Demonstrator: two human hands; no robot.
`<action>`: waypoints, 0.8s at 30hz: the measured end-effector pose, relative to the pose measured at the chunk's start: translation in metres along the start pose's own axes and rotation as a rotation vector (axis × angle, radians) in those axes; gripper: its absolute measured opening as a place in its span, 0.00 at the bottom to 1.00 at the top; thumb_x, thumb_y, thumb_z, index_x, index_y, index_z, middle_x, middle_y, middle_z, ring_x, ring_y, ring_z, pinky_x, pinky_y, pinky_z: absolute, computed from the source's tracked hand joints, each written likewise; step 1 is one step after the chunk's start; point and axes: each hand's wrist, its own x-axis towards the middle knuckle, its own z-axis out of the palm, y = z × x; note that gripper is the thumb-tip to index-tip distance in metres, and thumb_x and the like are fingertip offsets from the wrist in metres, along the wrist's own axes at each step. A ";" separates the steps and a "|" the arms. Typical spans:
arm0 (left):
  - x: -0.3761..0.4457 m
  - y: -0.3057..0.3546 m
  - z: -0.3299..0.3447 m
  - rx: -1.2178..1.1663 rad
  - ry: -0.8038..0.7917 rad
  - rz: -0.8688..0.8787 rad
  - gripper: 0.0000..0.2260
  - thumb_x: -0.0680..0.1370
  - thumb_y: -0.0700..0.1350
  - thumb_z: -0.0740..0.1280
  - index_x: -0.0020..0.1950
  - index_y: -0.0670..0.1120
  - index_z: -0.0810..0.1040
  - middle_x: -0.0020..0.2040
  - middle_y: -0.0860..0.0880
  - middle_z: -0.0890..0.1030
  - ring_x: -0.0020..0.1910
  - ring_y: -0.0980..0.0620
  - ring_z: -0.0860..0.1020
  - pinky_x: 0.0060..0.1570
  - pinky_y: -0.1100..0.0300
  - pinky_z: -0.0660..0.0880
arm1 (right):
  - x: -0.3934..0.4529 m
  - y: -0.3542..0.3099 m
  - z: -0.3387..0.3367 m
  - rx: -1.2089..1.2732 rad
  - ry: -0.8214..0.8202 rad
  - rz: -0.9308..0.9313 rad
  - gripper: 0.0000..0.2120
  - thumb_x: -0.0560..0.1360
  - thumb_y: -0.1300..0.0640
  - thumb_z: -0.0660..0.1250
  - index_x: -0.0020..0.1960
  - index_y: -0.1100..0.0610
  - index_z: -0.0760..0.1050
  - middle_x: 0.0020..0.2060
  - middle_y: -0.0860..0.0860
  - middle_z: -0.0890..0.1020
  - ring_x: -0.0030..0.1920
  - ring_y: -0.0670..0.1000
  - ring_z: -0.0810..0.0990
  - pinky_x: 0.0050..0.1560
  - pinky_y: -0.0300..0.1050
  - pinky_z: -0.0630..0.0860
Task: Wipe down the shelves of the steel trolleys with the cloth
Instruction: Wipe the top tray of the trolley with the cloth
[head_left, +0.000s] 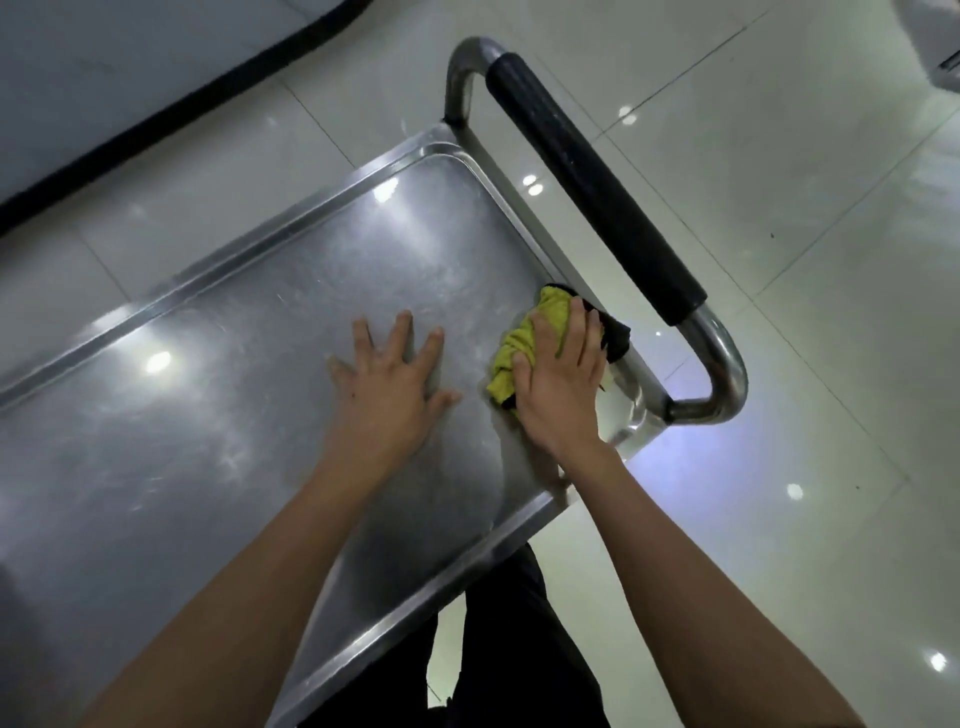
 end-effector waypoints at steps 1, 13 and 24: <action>0.001 0.001 -0.001 -0.002 -0.013 -0.010 0.34 0.77 0.70 0.59 0.79 0.61 0.53 0.81 0.49 0.48 0.77 0.31 0.47 0.64 0.24 0.60 | 0.016 -0.009 0.003 0.001 -0.005 -0.030 0.23 0.82 0.46 0.52 0.75 0.50 0.59 0.79 0.55 0.45 0.79 0.60 0.42 0.76 0.66 0.49; -0.002 0.001 0.012 0.000 0.037 -0.043 0.37 0.77 0.71 0.55 0.81 0.55 0.54 0.82 0.48 0.52 0.79 0.31 0.50 0.64 0.22 0.60 | 0.199 -0.156 0.027 -0.013 -0.106 -0.313 0.24 0.82 0.45 0.53 0.76 0.49 0.59 0.79 0.59 0.47 0.78 0.64 0.44 0.75 0.67 0.47; 0.001 -0.001 0.005 -0.011 -0.029 -0.083 0.37 0.77 0.71 0.54 0.81 0.57 0.49 0.83 0.51 0.46 0.80 0.34 0.44 0.67 0.26 0.56 | 0.176 -0.126 0.008 -0.036 -0.118 -0.426 0.23 0.81 0.44 0.54 0.74 0.50 0.63 0.79 0.57 0.52 0.78 0.61 0.50 0.74 0.62 0.54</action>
